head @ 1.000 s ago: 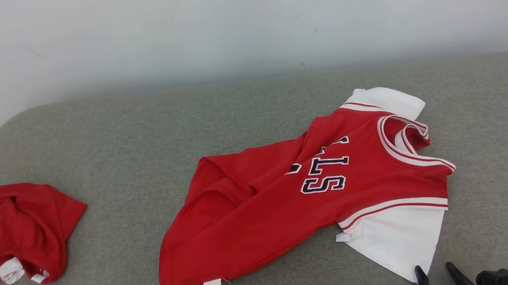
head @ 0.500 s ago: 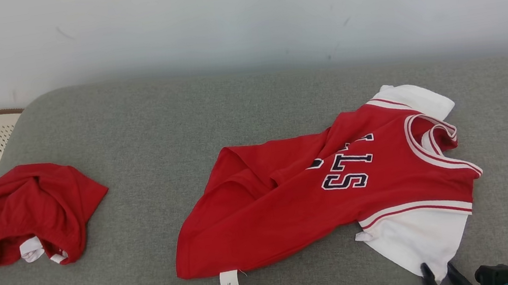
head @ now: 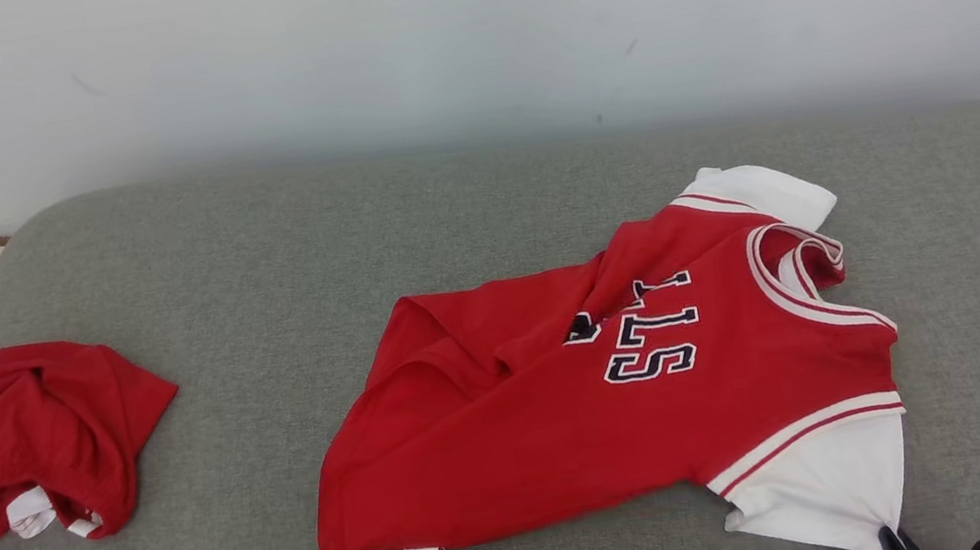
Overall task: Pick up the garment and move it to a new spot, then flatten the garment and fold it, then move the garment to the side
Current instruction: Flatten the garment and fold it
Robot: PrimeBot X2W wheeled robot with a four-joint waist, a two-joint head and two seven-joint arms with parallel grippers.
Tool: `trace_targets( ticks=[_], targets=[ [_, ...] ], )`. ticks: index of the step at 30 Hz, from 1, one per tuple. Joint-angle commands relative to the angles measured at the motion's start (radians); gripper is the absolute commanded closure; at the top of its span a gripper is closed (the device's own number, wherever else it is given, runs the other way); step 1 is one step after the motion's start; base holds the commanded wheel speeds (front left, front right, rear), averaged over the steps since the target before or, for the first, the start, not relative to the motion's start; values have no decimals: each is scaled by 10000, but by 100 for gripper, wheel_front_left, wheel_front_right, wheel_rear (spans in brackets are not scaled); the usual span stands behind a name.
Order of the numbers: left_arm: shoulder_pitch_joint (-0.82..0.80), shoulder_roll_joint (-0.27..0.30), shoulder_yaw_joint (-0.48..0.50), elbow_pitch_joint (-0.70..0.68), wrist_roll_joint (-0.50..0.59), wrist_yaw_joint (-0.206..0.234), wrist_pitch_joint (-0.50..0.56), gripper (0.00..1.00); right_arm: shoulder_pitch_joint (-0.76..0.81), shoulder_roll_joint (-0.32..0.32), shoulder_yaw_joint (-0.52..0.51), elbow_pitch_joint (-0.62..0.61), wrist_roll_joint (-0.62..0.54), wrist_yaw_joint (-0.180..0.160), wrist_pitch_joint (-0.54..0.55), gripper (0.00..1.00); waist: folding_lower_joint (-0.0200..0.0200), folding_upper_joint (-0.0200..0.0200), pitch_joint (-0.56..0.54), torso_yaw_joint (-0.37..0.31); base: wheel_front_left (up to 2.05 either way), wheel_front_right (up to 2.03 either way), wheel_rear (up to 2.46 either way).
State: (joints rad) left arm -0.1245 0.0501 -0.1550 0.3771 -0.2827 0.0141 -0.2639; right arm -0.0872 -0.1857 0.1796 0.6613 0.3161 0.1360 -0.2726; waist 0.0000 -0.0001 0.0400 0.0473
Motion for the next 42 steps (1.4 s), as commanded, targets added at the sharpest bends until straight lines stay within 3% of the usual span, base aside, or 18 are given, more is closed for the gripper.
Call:
trace_targets(
  ticks=[1, 14, 30, 33, 34, 35, 36, 42],
  targets=[
    [61, 16, -32, 71, -181, -79, -11, 0, 429, -191, -116, 96, -22, -95, 149, 100, 0, 1, -136, -271, 0, 0, 0],
    [45, 12, -96, 338, -410, -188, -11, 0, 484, -613, -106, -301, 125, -66, 90, 100, 0, 1, -21, -865, 0, 0, 0],
    [-626, 9, 148, 904, -90, -720, -11, 0, -165, -642, 144, -641, 180, -63, 89, 100, 0, 1, 558, -1352, 0, 0, 0],
    [-634, 15, 243, 969, -36, -692, -11, 38, -211, -646, 154, -691, 183, -63, 89, 100, 0, 1, 609, -1392, 0, 0, 0],
    [-642, 10, 238, 1012, -3, -702, -11, 61, -219, -639, 160, -713, 178, -61, 89, 100, 0, 1, 619, -1403, 0, 0, 0],
    [-653, 9, 224, 1059, 6, -723, -11, 76, -224, -628, 159, -731, 187, -61, 89, 100, 0, 1, 630, -1411, 0, 0, 0],
    [-665, 10, 199, 1105, 14, -726, -11, 100, -227, -621, 159, -750, 192, -61, 87, 100, 0, 1, 635, -1417, 0, 0, 0],
    [-777, 12, 146, 1314, -97, -829, -11, 100, -384, -556, 62, -940, 272, -61, 87, 100, 0, 1, 630, -1355, 0, 0, 0]
  ],
)
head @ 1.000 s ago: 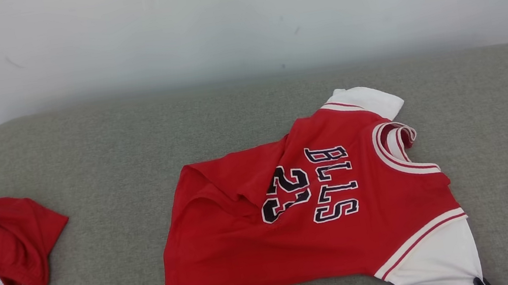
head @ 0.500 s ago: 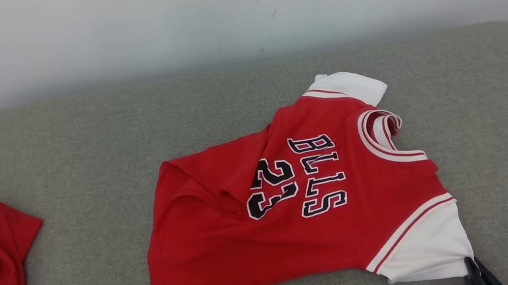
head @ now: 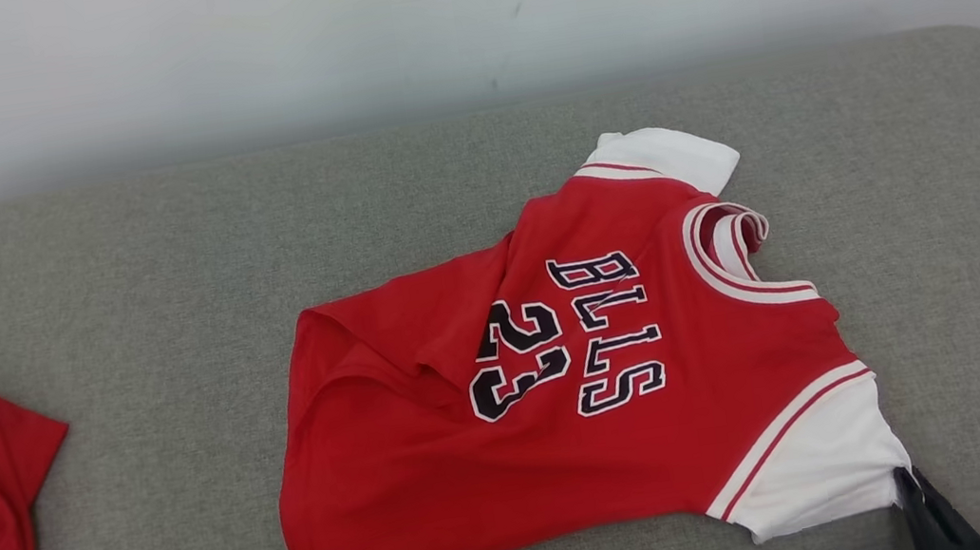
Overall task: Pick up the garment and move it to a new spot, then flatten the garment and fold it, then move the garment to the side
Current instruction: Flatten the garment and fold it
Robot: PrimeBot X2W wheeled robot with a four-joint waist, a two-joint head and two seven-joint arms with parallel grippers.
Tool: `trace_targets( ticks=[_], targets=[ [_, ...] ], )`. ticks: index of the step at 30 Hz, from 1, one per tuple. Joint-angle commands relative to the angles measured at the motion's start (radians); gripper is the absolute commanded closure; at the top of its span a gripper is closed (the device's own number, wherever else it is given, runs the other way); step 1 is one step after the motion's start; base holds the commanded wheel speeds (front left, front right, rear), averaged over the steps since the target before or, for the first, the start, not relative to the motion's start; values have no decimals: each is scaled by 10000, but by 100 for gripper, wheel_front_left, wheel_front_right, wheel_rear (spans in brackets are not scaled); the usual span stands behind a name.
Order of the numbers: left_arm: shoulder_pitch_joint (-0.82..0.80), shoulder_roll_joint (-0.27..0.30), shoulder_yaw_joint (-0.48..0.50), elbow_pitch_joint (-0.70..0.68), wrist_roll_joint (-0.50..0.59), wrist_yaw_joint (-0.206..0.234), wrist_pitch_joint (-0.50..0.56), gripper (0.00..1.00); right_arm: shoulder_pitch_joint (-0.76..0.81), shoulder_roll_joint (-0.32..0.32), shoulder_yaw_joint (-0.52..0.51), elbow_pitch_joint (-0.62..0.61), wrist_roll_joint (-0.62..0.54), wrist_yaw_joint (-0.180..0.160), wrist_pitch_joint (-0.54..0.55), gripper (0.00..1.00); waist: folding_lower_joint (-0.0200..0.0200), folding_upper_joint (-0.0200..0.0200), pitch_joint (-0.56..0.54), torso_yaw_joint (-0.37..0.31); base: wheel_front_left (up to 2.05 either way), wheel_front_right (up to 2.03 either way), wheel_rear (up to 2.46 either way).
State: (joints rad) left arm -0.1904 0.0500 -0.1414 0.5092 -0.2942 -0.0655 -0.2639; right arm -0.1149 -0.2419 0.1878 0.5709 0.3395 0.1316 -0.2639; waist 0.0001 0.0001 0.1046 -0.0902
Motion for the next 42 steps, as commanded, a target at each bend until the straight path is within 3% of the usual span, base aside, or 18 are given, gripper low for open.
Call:
trace_targets(
  ticks=[1, 15, 19, 28, 34, 42],
  targets=[
    [-151, 14, 57, -130, 1, -72, -11, 100, -144, 25, -35, -154, 56, -17, 0, 100, -1, -1, -36, 45, 0, 0, 0],
    [-1431, 43, 572, -2278, 1147, -566, -11, 100, -1532, -176, -71, -2426, 573, -16, 1, 100, -1, -1, -637, 518, 0, 0, 0],
    [-2751, 616, 424, -1948, 1526, -632, -11, 100, -2882, -604, 311, -2706, 751, -16, 0, 100, -1, -1, -756, 575, 0, 0, 0],
    [-6464, 2161, -590, -342, 1640, -639, -11, 100, -6540, -1459, 1270, -1948, 404, -16, 1, 100, -1, -1, -574, 642, 0, 0, 0],
    [-8033, 2481, -1071, 561, 1863, -641, -11, 100, -8381, -1739, 1429, -1108, 106, -16, 1, 100, -1, -1, 103, 675, 0, 0, 0],
    [-10583, 2741, -1543, 1764, 2304, -500, -11, 100, -11005, -1991, 1482, 417, -377, -16, 1, 100, -1, -1, 2385, 642, 0, 0, 0]
  ],
)
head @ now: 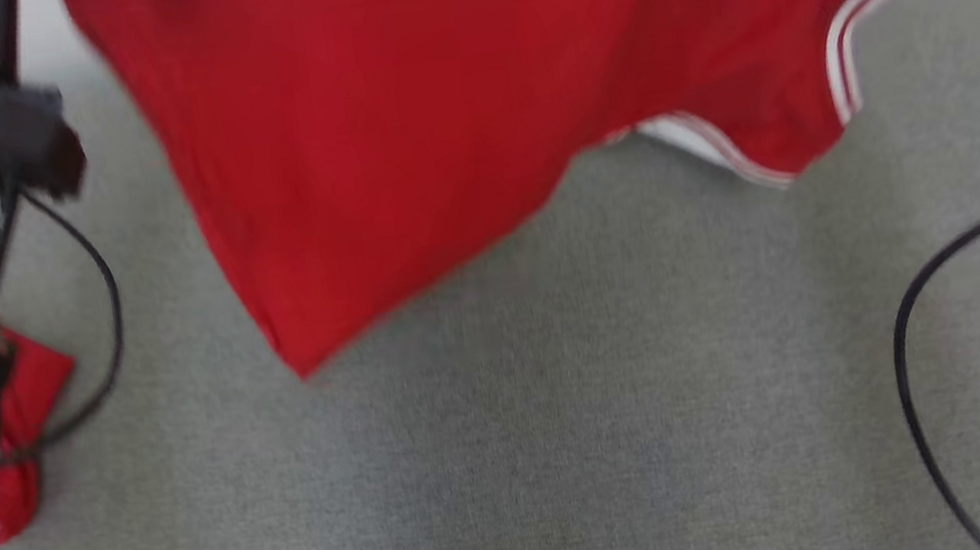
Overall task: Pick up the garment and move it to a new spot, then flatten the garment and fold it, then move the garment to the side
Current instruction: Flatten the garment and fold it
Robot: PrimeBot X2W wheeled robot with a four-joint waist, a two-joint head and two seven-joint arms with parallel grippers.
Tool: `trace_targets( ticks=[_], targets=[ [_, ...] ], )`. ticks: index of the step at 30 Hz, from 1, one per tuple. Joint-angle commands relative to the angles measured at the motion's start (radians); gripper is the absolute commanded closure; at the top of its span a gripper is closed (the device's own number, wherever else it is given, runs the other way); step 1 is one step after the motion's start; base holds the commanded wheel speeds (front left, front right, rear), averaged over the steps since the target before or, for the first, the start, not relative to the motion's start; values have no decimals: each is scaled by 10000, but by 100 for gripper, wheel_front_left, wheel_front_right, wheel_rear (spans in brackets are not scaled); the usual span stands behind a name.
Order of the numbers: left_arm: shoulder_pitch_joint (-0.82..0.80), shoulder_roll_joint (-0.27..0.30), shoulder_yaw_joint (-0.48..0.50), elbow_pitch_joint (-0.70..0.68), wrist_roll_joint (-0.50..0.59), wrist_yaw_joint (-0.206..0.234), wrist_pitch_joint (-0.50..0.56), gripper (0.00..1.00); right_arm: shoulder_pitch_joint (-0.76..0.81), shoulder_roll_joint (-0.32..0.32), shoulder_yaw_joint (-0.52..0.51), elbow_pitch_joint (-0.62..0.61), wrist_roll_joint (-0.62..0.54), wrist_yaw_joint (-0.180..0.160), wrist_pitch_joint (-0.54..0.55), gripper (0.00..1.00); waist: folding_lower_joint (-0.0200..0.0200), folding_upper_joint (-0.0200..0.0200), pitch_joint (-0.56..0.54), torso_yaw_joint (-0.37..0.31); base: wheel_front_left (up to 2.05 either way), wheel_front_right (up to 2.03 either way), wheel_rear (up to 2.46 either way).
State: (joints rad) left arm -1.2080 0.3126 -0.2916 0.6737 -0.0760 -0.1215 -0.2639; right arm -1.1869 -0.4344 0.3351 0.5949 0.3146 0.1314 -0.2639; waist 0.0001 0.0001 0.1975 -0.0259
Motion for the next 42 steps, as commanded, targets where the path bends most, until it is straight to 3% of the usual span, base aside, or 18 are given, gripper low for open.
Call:
trace_targets(
  ticks=[1, 5, 7, 10, 16, 20, 25, 31, 39, 42],
  targets=[
    [-755, 96, -54, 278, 181, 106, -11, 100, -680, -109, 92, 341, -282, -14, 1, 100, -1, -1, 1764, 21, 0, 0, 0],
    [-1747, 76, -253, 509, 548, 288, -11, 100, -1802, -181, 192, 900, -636, -14, 1, 100, -1, -1, 2625, 70, 0, 0, 0],
    [-2795, 12, -333, 490, 827, 583, -11, 100, -2923, -218, 317, 1466, -1004, -14, 7, 100, -1, -1, 3317, 216, 0, 0, 0],
    [-3293, -105, -490, 356, 1077, 829, -11, 100, -3777, -173, 378, 1953, -1193, -14, 49, 100, -1, -1, 3548, 406, 0, 0, 0],
    [-4668, 44, -320, -525, 1273, 1631, -11, 100, -5863, 123, -625, 2623, -1755, -14, -4, 100, -1, -1, 3921, 348, 0, 0, 0],
    [-4971, 282, -351, -816, 1127, 1528, -11, 100, -6235, 439, -1491, 2395, -2218, -14, 3, 100, -1, -1, 3882, 169, 0, 0, 0],
    [-4193, 424, -277, -935, 788, 1435, -11, 100, -5526, 445, -1790, 2126, -2321, -14, 1, 100, -1, -1, 3906, -55, 0, 0, 0],
    [-2427, 325, -97, -1499, 191, 1401, -11, 100, -3713, 138, -1224, 1430, -1006, -14, 0, 100, -1, -1, 3919, -151, 0, 0, 0],
    [1252, -265, 732, -2597, -518, 1421, -9, 100, 878, -769, -914, -308, 1159, -16, 1, 100, -1, -1, 2907, -218, 0, 0, 0],
    [2924, -669, 1135, -2778, -721, 1280, -9, 100, 2818, -726, -1063, -687, 1695, -16, -1, 100, -1, -1, 2195, -264, 0, 0, 0]
  ],
)
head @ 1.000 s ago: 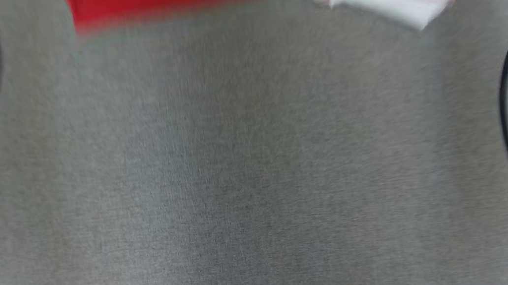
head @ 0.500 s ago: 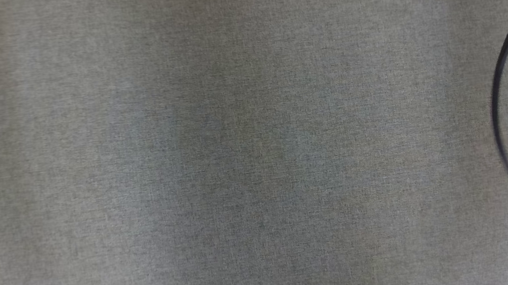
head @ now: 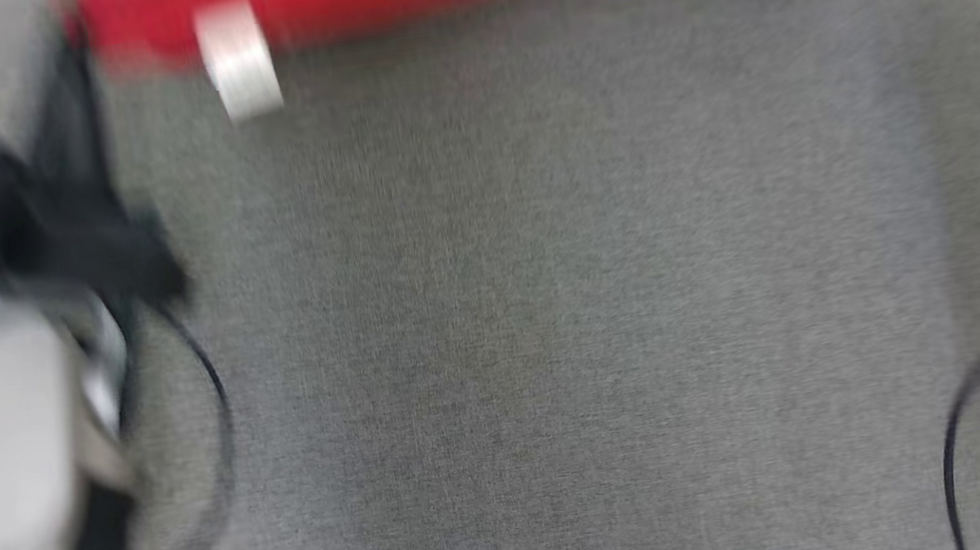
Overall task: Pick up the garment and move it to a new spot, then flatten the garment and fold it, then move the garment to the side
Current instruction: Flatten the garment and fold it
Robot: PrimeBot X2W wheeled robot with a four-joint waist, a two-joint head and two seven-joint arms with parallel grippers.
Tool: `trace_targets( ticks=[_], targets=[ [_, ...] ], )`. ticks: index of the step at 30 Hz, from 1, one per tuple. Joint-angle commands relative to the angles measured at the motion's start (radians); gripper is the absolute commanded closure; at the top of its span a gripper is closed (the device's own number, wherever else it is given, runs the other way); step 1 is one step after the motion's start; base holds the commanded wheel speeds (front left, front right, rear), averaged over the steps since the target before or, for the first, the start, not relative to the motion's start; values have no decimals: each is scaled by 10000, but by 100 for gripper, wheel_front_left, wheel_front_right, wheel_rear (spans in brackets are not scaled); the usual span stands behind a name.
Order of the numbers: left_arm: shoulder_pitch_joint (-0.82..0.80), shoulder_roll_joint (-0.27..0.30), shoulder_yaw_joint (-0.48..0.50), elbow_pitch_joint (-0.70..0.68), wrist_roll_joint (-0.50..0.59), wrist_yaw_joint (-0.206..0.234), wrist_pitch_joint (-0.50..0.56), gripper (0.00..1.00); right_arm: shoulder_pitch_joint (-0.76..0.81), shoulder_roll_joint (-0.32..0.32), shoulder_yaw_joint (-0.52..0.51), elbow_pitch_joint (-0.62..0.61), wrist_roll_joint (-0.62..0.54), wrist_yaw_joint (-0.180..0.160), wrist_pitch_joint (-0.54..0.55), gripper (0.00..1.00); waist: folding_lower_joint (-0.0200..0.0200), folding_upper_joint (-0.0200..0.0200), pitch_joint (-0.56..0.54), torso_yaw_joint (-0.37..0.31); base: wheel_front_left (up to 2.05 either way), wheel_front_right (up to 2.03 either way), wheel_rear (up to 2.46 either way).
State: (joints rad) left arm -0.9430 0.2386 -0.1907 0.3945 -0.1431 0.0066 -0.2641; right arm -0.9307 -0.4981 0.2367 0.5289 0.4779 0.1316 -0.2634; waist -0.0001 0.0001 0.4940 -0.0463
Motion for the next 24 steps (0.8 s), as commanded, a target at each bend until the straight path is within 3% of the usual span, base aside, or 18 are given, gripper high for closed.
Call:
trace_targets(
  ticks=[1, 9, 24],
  targets=[
    [832, -65, 264, 31, -86, -44, -7, 100, 839, -89, -78, -141, 184, -17, -7, 100, 1, -1, -988, -74, 0, 0, 0],
    [4620, -1335, 1950, 541, -194, -474, -9, 100, 4767, -5, 29, -320, 798, -31, -10, 100, 1, -1, -2682, -203, 0, 0, 0],
    [7293, -1766, 3005, 885, 251, -817, -10, 100, 8152, 367, -20, 59, 1228, -54, -11, 100, 1, -1, -4347, -354, 0, 0, 0]
  ],
)
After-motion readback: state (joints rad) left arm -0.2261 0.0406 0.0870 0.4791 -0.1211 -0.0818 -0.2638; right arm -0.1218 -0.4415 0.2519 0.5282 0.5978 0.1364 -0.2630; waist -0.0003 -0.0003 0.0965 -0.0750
